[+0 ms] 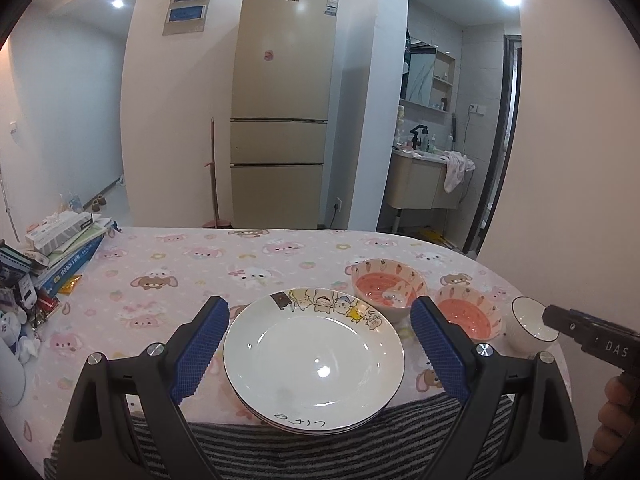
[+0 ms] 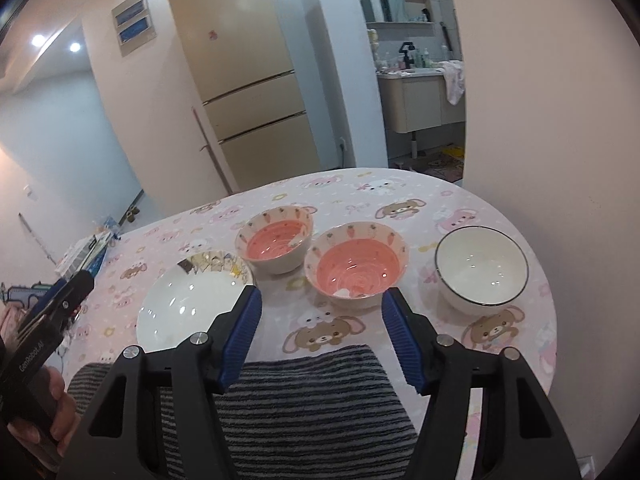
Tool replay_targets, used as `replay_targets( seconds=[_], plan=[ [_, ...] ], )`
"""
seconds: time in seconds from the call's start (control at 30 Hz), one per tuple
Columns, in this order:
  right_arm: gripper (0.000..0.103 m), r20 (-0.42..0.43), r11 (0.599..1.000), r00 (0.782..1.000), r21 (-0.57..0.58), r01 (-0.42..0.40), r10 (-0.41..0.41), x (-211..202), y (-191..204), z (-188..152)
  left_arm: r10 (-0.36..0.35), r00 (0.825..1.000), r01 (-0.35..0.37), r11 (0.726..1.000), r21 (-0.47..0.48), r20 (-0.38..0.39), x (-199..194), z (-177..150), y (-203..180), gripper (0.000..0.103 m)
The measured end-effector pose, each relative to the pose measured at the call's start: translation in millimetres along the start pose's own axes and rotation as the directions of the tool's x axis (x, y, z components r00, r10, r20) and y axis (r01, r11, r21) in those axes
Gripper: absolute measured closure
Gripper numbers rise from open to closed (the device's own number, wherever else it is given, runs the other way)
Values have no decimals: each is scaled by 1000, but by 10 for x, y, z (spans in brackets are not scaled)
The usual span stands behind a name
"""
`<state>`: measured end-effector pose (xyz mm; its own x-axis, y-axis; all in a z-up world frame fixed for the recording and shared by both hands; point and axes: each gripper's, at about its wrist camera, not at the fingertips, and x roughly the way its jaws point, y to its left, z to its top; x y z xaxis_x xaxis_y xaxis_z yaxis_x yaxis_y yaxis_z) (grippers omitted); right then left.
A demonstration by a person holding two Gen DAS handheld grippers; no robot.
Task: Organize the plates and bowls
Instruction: 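Move both tools toward the larger pink strawberry-patterned bowl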
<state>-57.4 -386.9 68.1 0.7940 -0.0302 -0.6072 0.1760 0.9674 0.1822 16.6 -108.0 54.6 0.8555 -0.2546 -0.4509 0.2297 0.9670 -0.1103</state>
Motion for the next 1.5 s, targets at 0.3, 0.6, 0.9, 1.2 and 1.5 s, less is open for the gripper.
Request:
replay_targets(
  seconds=[0.3, 0.6, 0.9, 1.2, 1.5],
  plan=[
    [41, 19, 999, 1000, 44, 19, -20, 54, -257, -14, -2, 1000, 3, 999, 53, -12, -11, -35, -142, 9],
    [41, 46, 992, 999, 126, -12, 6, 3, -970, 254, -59, 997, 63, 995, 72, -55, 155, 95, -345, 9],
    [41, 33, 996, 998, 72, 45, -48, 31, -1122, 475, -100, 982, 108, 993, 42, -163, 670, 274, -771, 9],
    [57, -162, 1000, 986, 9, -24, 25, 626, -1113, 789, -102, 901, 123, 992, 21, -421, 1423, 352, -1172, 9],
    [61, -384, 999, 922, 9, -48, 48, 1385, -1026, 759, -119, 783, 155, 988, 6, -610, 2056, 104, -1400, 37]
  ],
)
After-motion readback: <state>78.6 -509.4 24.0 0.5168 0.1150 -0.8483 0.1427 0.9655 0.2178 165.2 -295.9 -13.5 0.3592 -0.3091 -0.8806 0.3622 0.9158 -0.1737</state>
